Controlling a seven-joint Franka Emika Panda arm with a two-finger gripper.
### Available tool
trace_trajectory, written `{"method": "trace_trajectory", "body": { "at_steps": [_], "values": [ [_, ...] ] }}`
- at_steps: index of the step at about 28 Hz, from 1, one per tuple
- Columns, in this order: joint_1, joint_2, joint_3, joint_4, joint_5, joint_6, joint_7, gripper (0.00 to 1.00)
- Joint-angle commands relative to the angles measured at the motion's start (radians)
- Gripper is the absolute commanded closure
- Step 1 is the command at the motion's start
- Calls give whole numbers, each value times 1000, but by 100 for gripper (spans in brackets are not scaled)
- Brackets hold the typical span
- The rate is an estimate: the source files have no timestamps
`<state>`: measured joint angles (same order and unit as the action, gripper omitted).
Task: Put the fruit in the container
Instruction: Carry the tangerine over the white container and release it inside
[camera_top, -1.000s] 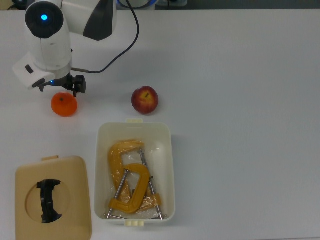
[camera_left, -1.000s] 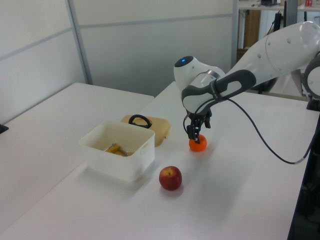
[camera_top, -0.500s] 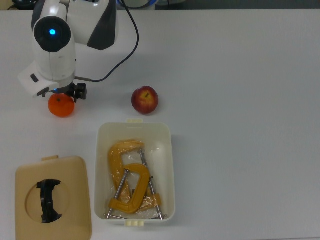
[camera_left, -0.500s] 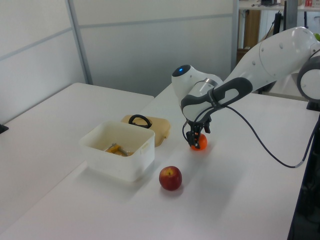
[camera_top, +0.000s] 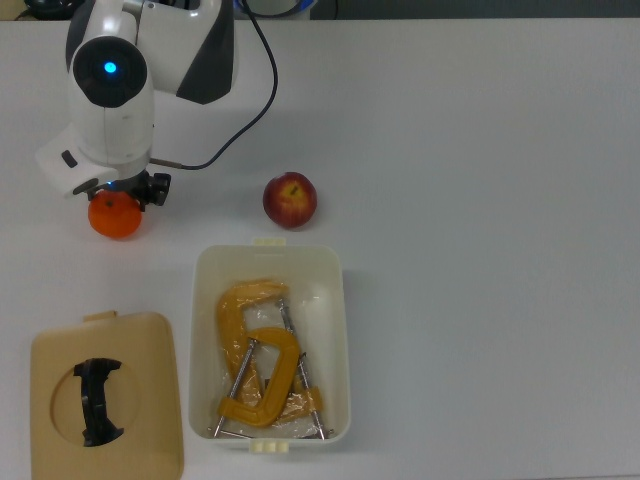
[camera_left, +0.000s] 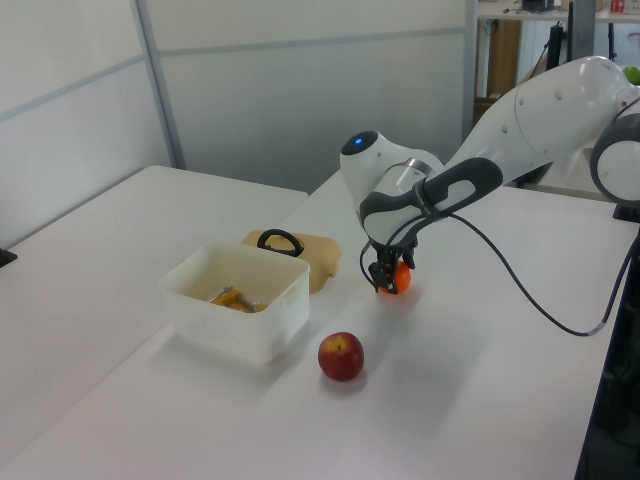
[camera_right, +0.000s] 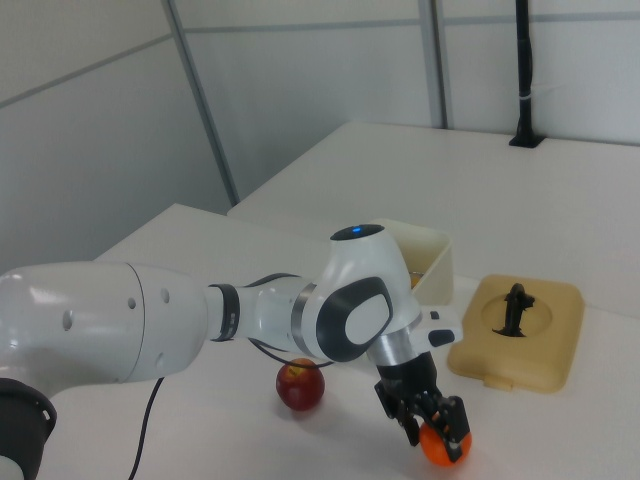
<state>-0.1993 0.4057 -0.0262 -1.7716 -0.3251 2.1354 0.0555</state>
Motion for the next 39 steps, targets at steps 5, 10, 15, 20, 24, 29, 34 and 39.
{"method": "trace_trajectory", "body": {
  "at_steps": [5, 10, 15, 20, 24, 29, 34, 39],
  "values": [
    [-6, -79, -8, 61, 124, 8, -6, 100],
    [8, -97, 2, 145, 230, -29, 0, 100],
    [66, -81, 5, 199, 305, -15, 82, 100],
    [146, -35, 3, 241, 298, 84, 210, 100],
    [198, -12, 3, 241, 281, 191, 309, 100],
    [245, 24, 3, 242, 210, 210, 392, 100],
    [259, 39, 3, 241, 172, 210, 435, 0],
    [259, 22, 3, 242, 178, 206, 434, 0]
  ]
}}
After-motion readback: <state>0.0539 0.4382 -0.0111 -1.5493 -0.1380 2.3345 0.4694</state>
